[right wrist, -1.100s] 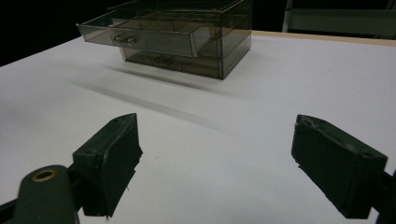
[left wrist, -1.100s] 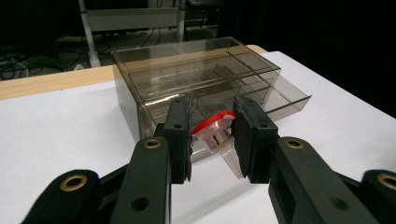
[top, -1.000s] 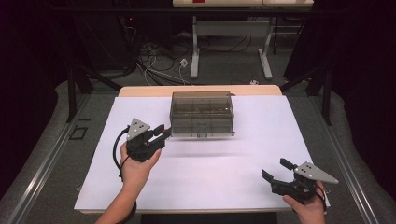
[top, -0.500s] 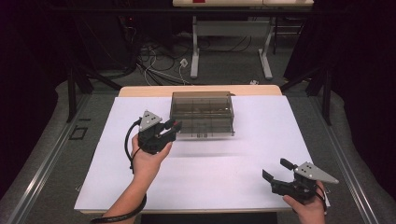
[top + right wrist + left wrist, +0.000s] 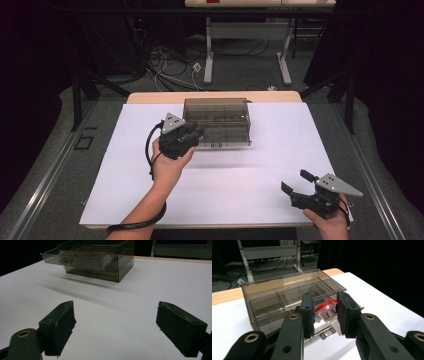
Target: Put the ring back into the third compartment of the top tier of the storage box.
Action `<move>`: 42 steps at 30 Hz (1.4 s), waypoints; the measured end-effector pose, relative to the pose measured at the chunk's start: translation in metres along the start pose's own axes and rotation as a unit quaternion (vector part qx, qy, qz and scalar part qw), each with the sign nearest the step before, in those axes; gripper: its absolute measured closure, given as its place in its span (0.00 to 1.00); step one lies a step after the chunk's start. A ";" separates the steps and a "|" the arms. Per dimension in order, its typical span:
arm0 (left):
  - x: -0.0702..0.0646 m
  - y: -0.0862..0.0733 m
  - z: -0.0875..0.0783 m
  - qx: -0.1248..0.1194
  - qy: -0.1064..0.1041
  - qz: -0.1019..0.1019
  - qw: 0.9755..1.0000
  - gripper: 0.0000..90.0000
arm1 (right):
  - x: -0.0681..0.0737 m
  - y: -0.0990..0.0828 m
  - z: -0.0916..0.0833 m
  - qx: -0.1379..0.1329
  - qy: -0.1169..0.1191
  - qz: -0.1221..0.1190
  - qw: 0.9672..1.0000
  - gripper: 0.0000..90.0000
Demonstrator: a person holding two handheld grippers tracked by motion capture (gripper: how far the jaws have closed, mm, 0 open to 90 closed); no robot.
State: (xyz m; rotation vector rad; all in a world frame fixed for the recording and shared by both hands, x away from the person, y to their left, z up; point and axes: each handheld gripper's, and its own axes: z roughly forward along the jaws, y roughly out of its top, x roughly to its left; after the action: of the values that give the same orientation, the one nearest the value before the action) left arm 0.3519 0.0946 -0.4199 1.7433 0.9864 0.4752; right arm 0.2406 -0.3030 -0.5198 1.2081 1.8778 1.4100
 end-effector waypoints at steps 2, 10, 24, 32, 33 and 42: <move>-0.001 0.002 0.003 0.001 0.000 0.000 1.000 0.76 | 0.000 0.000 0.000 0.001 0.000 0.000 1.000 0.16; -0.009 0.010 0.016 0.001 -0.005 0.002 1.000 0.76 | 0.000 0.000 0.000 0.000 -0.001 0.000 1.000 0.16; -0.025 0.018 0.041 0.006 -0.012 0.005 1.000 0.76 | 0.000 0.000 -0.001 -0.002 0.000 0.000 1.000 0.16; -0.029 0.020 0.053 0.012 -0.013 0.002 1.000 0.76 | 0.000 0.000 -0.001 -0.001 0.000 0.002 1.000 0.16; -0.030 0.020 0.054 0.012 -0.012 0.002 1.000 0.76 | 0.000 0.000 -0.001 -0.001 0.000 0.002 1.000 0.16; -0.034 0.019 0.068 0.015 -0.013 -0.003 1.000 0.76 | -0.001 0.000 -0.001 -0.003 0.003 0.002 1.000 0.16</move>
State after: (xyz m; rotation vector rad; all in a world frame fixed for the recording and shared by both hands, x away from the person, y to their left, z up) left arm 0.3875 0.0248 -0.4244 1.7689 0.9846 0.4354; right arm 0.2401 -0.3041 -0.5191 1.2080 1.8741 1.4217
